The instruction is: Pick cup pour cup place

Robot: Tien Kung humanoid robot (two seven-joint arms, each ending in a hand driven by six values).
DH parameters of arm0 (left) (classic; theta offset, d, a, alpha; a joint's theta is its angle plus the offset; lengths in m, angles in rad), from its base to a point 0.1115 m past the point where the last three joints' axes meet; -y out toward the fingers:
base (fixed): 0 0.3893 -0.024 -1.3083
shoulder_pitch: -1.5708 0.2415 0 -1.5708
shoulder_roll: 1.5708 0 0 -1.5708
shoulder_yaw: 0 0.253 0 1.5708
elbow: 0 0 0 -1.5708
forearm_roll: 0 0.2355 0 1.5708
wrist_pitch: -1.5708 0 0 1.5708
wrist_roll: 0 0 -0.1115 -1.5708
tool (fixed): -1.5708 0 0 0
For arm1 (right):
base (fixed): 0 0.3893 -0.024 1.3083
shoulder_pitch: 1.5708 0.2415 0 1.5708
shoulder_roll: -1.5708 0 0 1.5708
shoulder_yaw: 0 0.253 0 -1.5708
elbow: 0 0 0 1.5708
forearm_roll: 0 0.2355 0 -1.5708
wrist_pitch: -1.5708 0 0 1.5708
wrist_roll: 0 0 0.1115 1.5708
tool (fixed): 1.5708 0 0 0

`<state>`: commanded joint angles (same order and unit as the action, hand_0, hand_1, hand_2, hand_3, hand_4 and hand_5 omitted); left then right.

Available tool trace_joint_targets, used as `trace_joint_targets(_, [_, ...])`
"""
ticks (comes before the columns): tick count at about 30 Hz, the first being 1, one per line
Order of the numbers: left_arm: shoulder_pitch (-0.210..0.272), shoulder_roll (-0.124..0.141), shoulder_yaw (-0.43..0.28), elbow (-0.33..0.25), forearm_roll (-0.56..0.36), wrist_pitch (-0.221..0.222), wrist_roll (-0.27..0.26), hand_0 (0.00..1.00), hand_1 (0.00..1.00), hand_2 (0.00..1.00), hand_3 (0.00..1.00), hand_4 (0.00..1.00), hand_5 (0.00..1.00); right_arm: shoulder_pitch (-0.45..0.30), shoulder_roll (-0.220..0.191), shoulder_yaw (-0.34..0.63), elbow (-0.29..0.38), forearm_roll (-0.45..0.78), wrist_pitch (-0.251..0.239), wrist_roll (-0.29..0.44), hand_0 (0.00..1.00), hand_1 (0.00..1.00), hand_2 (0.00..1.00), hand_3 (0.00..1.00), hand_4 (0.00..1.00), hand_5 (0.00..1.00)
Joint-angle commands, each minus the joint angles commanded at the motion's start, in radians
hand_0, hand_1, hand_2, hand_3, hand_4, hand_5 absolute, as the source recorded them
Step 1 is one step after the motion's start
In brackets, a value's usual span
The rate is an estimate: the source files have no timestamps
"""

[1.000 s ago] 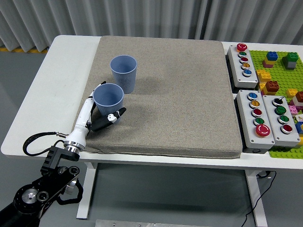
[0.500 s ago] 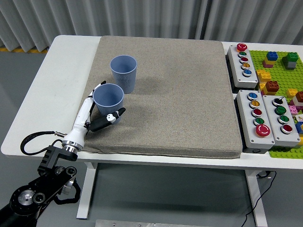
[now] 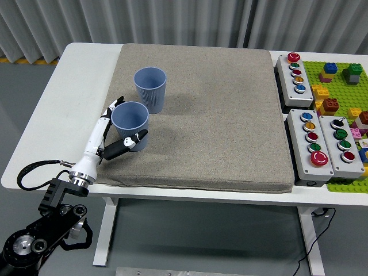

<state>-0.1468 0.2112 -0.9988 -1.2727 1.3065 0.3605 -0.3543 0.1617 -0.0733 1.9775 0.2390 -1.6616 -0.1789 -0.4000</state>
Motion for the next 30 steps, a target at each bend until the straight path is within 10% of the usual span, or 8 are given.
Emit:
trace_joint_targets(13, [0.011, 0.006, -0.072, -0.123, -0.093, 0.027, -0.031, 0.901, 0.934, 0.998, 0.998, 0.998, 0.578, -0.001, 0.001, 0.005, 0.000, -0.009, 0.003, -0.002, 0.644, 0.601, 0.508, 0.578, 0.002, 0.002])
trace_joint_targets(14, [0.011, 0.005, -0.076, -0.127, -0.115, 0.028, -0.036, 0.875, 0.891, 0.998, 0.998, 0.895, 0.998, -0.001, 0.001, 0.005, 0.000, -0.009, 0.003, -0.002, 0.644, 0.600, 0.508, 0.578, 0.002, 0.002])
trace_joint_targets(19, [0.002, -0.014, -0.122, -0.153, -0.295, 0.040, -0.116, 0.875, 0.891, 0.998, 0.998, 0.895, 0.998, 0.001, 0.001, 0.003, 0.000, -0.005, 0.003, -0.002, 0.644, 0.600, 0.508, 0.578, 0.002, 0.002])
trace_joint_targets(30, [-0.003, -0.024, -0.183, -0.146, -0.736, -0.119, -0.125, 0.877, 0.885, 0.965, 0.993, 0.827, 0.998, 0.004, 0.002, -0.001, -0.001, -0.002, 0.002, -0.003, 0.644, 0.601, 0.508, 0.578, 0.002, 0.002])
